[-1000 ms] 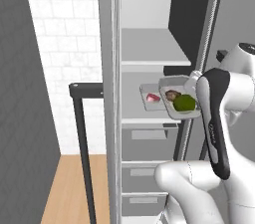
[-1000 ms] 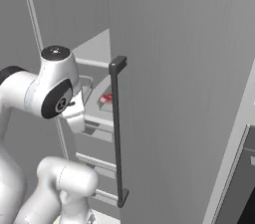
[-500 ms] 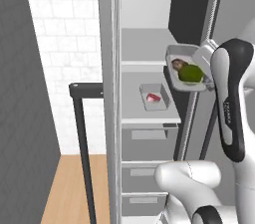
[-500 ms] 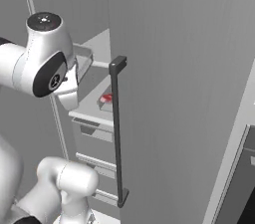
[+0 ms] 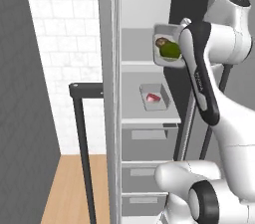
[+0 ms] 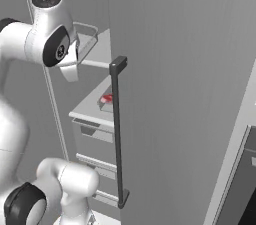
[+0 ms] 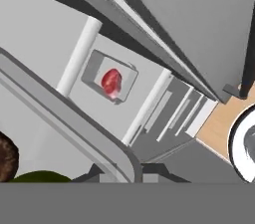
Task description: Take the meat container that has the steak and place it on the second highest rack of the freezer. Then take the vegetable container that has the lime and mushroom and place it on the highest rack of the freezer.
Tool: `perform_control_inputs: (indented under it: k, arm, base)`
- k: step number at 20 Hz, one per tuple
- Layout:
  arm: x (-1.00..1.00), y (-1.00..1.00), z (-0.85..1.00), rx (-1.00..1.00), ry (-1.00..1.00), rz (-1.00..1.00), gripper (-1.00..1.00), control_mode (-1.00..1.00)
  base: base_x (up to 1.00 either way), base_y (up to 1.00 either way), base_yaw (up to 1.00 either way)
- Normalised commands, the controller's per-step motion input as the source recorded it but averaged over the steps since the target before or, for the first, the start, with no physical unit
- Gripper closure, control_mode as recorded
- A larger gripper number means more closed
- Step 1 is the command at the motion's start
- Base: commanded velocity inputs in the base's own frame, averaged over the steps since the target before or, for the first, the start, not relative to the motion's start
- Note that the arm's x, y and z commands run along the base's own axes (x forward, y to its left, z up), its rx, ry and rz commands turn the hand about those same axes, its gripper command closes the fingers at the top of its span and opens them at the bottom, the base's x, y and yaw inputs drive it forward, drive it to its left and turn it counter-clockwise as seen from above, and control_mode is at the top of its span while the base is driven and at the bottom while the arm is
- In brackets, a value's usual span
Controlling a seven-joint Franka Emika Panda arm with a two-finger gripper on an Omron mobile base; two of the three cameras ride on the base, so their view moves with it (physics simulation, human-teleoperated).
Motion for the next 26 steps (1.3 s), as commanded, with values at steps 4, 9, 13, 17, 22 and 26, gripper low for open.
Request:
perform_control_inputs:
  k: [4, 9, 13, 17, 22, 26]
  arm:
    - [0.92, 0.06, -0.06, 0.00, 0.00, -0.01, 1.00, -1.00]
    - [0.86, -0.05, -0.04, 0.01, 0.00, 0.00, 1.00, -1.00]
    - [0.76, 0.00, -0.44, 0.00, 0.00, 0.00, 1.00, -1.00]
    - [0.75, 0.03, -0.53, 0.00, 0.00, 0.00, 1.00, -1.00]
    - [0.60, 0.00, -0.14, 0.00, 0.00, -0.02, 1.00, -1.00]
    - [0.65, 0.00, 0.00, 0.00, 0.00, -0.08, 1.00, -1.00]
  base:
    - [0.00, 0.00, 0.00]
    - [0.00, 0.00, 0.00]
    - [0.00, 0.00, 0.00]
    - [0.00, 0.00, 0.00]
    - [0.00, 0.00, 0.00]
    - [0.00, 0.00, 0.00]
